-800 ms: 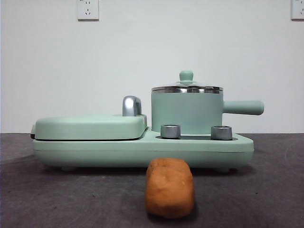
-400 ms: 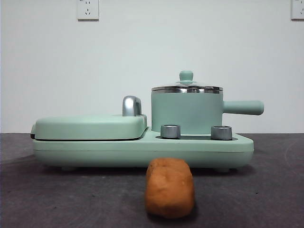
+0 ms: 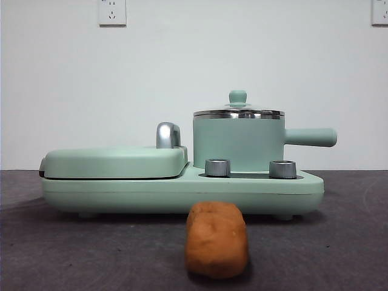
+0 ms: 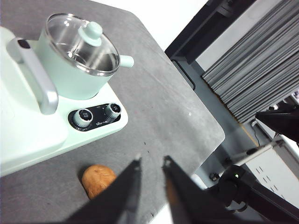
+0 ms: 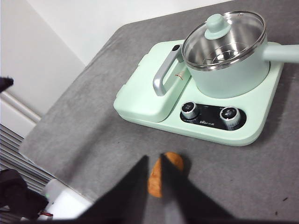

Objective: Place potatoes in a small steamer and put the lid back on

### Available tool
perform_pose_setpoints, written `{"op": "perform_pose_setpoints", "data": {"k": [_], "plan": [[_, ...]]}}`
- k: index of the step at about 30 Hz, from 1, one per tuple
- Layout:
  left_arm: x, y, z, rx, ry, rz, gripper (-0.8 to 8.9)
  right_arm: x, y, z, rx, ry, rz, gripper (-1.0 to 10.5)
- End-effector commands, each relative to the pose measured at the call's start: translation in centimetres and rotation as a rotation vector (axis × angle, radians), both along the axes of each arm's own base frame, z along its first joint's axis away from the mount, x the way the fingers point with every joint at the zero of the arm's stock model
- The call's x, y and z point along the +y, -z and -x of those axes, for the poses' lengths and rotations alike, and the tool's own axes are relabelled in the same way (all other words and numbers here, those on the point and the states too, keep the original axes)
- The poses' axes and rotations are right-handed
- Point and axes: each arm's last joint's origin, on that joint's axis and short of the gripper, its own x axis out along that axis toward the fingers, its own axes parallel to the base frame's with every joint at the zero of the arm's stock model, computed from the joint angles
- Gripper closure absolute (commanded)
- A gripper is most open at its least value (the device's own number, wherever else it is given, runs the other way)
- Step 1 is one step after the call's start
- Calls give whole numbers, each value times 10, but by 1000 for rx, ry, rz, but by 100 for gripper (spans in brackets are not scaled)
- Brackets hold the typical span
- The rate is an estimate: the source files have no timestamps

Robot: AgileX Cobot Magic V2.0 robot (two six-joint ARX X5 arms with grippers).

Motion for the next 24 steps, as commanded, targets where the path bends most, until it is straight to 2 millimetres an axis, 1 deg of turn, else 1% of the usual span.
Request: {"op": "perform_pose_setpoints", "data": {"k": [1, 4, 7, 9, 12, 17, 20, 24], "plan": [[-3, -11, -7, -56, 12, -32, 497, 0, -6, 1, -36, -9, 20, 725], [-8, -16, -16, -58, 28, -53, 408, 0, -6, 1, -35, -8, 19, 677], [-14, -20, -26, -51, 45, -74, 316, 0, -6, 0, -32, -4, 21, 572], [-19, -22, -34, -47, 44, -97, 285, 0, -6, 0, -29, 5, 25, 542], [-29, -25, -47, -48, 59, -135, 282, -1, -5, -3, -15, 22, 32, 501], [-52, -31, -71, -58, 90, -209, 282, -1, -5, -9, 4, 22, 31, 485], [-70, -30, -87, -56, 114, -255, 282, -1, -5, -13, 18, 21, 31, 450], [-95, -24, -108, -41, 133, -316, 283, -1, -5, -16, 29, 17, 29, 450]]}}
